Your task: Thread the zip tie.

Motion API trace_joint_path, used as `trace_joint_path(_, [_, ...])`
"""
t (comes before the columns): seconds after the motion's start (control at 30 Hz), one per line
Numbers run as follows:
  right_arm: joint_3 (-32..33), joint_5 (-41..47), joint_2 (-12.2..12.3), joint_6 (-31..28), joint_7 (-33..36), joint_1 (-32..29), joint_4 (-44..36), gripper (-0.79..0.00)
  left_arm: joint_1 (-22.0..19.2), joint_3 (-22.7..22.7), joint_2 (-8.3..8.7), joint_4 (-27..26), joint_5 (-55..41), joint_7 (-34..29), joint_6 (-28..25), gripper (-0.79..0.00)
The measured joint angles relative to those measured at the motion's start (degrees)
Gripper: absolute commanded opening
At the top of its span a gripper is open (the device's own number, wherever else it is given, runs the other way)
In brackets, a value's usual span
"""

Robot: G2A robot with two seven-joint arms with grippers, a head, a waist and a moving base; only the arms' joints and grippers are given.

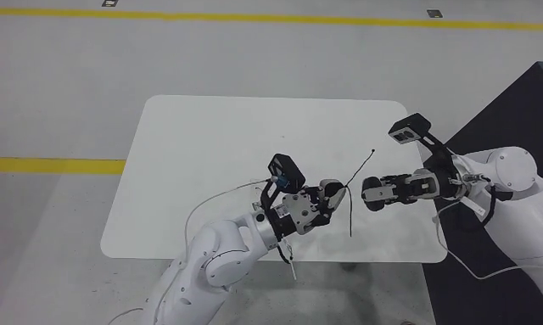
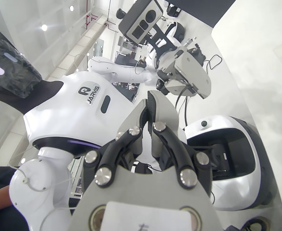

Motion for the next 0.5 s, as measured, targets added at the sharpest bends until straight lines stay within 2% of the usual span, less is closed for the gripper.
trace_joint_path(0.33, [-2.3,-6.6,-1.0,1.1,-2.0,-0.9,0.6,-0.785,0.5,-0.7,0.07,-0.7,0.2,1.1,0.0,-0.785])
trace_joint_path(0.37, [-2.7,-6.8,-1.2,0.9,-2.1,-0.8,0.7,-0.773,0.5,-0.7,0.07,-0.8,0.2,1.1,0.0,-0.785])
trace_joint_path(0.4, [-3.0,-6.9,-1.4,0.6,-2.2,-0.7,0.7,-0.714,0.5,-0.7,0.07,-0.8,0.3,1.1,0.0,-0.785])
trace_joint_path(0.5, [-3.5,-6.1,-1.9,-0.9,-1.5,-0.5,0.7,-0.696,0.5,-0.7,0.06,-0.7,0.3,1.2,0.1,-0.785])
